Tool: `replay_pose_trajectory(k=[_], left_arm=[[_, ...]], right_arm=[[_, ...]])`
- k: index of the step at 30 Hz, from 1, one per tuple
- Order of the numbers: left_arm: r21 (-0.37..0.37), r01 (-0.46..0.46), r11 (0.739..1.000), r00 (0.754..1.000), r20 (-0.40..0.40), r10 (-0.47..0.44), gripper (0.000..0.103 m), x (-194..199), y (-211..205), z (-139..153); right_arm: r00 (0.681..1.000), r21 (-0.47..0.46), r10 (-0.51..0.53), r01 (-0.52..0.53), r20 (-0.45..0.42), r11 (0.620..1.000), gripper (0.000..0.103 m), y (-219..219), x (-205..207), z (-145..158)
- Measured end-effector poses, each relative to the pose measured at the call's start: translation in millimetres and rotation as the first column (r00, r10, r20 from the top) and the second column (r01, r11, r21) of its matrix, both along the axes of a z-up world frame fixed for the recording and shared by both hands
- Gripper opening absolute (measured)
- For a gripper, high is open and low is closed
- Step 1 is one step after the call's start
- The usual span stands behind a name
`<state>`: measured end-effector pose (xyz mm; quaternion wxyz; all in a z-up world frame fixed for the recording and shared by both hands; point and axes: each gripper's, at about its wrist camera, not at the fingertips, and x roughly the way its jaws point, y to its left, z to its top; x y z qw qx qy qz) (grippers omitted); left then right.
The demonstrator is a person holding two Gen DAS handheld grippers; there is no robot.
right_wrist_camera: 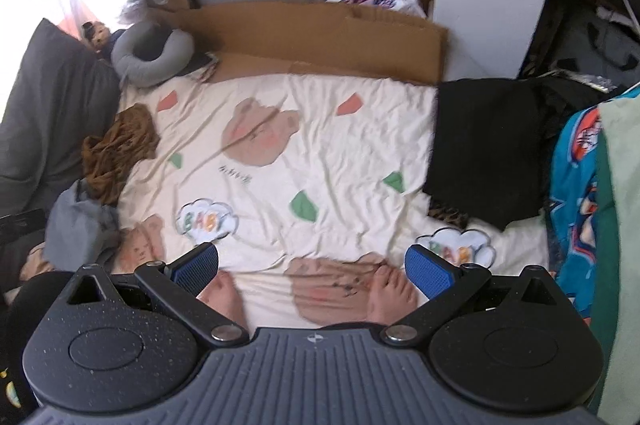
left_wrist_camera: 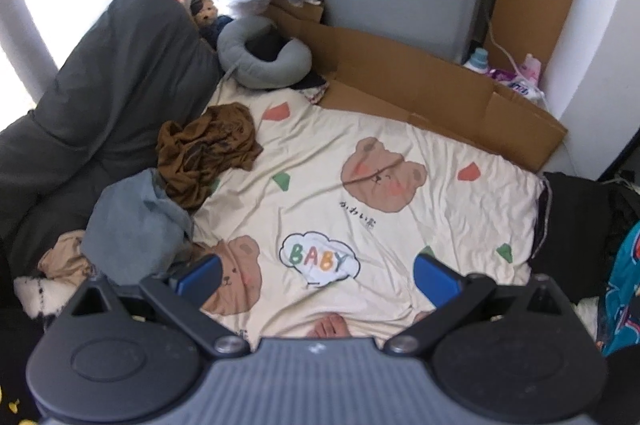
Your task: Fold clothes
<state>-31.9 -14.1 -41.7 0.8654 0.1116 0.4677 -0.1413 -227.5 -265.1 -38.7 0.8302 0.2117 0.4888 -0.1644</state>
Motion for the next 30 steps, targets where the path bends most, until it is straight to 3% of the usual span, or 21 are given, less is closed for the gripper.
replay_pose_trajectory(k=[10,14,30], left_arm=[[0.04,-0.018,0.999,0.999,-0.036,0.019,0.102,-1.1,-7.7,-21.7],[0.023,-0.022,0.999,0.998,-0.051,0.023,0.102,4.2,-4.2,-24.4],[0.039,0.009,0.999,0.999,-0.039,-0.008,0.097,3.0,-10.8,-25.0]], right_arm=[[1.0,-0.021,-0.007,0.006,-0.006,1.0,0.102,6.1,6.4,-6.2],[1.0,-0.059,-0.01,0.011,0.005,0.998,0.102,11.8,7.3,-6.8],[1.0,-0.034,-0.011,0.011,0.005,0.999,0.102,3.3,10.1,-9.8]])
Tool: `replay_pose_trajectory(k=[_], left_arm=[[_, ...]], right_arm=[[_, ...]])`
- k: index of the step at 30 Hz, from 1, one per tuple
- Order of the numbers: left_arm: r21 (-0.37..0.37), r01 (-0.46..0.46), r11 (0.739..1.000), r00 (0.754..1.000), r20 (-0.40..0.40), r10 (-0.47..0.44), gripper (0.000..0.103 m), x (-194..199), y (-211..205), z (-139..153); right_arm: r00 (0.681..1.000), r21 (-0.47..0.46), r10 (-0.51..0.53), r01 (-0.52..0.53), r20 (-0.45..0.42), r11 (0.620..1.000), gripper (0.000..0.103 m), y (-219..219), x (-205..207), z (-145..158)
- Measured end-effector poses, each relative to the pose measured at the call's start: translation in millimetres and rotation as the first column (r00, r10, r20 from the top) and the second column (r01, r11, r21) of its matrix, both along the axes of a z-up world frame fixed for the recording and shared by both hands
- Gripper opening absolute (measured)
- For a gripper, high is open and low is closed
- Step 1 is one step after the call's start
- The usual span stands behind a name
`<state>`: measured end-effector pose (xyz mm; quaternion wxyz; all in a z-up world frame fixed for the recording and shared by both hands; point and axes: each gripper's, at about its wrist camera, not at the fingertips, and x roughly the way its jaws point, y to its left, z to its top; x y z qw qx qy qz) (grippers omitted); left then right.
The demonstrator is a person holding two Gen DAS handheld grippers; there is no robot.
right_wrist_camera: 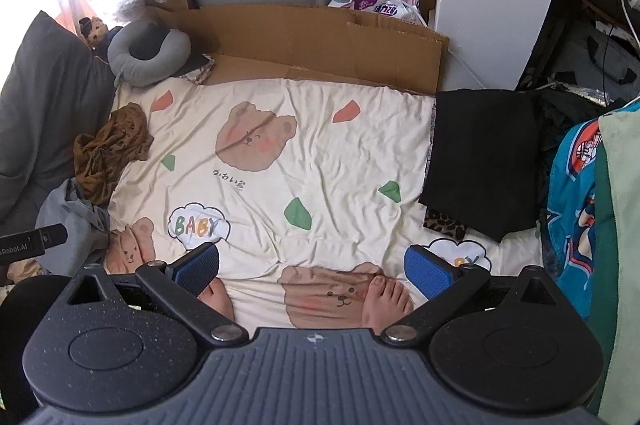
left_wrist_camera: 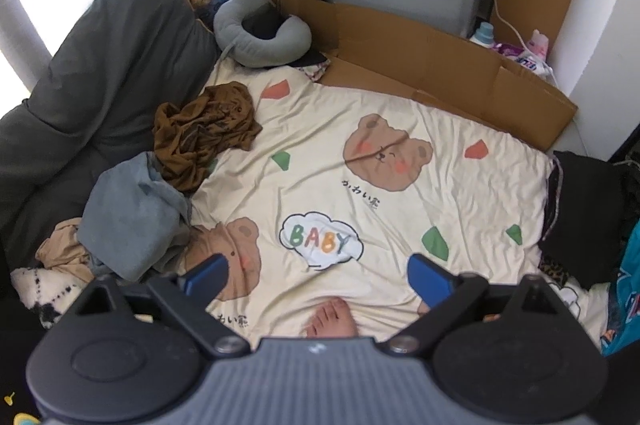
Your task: Fold clothes
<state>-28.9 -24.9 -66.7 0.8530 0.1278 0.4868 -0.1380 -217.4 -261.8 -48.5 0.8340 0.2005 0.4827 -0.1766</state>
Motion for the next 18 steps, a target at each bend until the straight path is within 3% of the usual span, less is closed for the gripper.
replay_pose_trajectory(k=[18], left_arm=[[0.011,0.001,1.0,1.0,-0.009,-0.001,0.099,5.1,0.4,-2.0]], right_arm=[[1.0,-0.007,-0.003,0.003,0.01,1.0,0.102,-1.2,-1.4,1.2]])
